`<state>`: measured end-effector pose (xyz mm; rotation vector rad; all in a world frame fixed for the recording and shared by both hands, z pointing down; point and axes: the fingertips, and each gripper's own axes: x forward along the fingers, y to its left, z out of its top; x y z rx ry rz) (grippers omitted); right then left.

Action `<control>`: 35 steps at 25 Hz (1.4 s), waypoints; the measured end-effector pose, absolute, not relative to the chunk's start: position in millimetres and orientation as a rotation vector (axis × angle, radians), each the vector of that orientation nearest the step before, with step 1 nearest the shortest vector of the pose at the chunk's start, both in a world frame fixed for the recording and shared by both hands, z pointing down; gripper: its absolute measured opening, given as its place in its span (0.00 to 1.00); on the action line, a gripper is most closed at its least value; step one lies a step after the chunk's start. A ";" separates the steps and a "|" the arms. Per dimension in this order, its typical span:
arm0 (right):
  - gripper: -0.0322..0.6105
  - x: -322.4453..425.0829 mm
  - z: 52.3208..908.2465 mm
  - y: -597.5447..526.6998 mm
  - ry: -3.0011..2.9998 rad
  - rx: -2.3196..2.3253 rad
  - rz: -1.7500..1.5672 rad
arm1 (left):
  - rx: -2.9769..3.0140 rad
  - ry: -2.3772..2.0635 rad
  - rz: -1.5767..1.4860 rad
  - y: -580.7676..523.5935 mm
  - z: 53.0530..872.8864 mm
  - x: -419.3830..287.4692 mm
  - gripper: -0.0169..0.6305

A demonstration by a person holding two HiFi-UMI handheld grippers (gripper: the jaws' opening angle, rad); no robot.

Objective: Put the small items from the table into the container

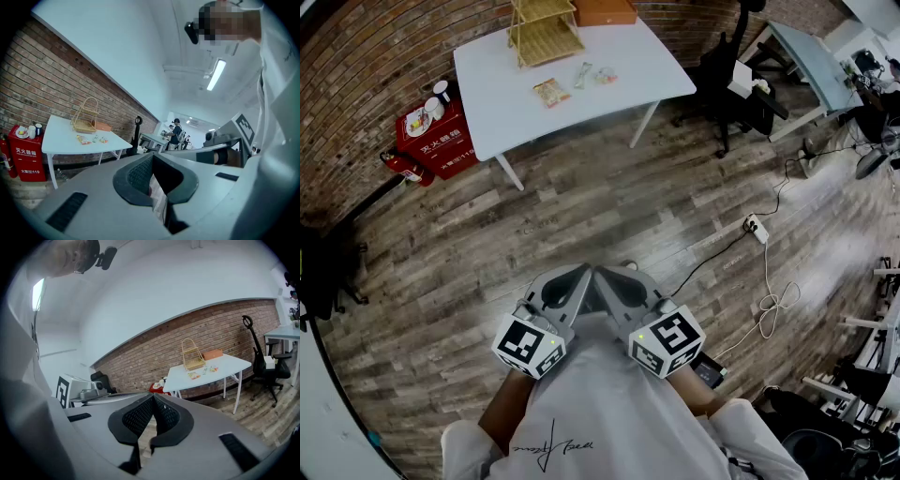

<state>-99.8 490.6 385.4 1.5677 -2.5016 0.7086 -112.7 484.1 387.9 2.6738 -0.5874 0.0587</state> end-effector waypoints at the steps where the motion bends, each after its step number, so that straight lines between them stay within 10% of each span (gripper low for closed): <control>1: 0.08 -97.5 386.1 490.7 -2.503 1.570 0.720 | 2.674 -0.588 0.066 484.2 388.4 -110.6 0.04; 35: 0.08 33.5 396.9 375.4 -2.606 1.362 0.932 | 2.638 -0.881 0.329 374.3 398.8 18.0 0.04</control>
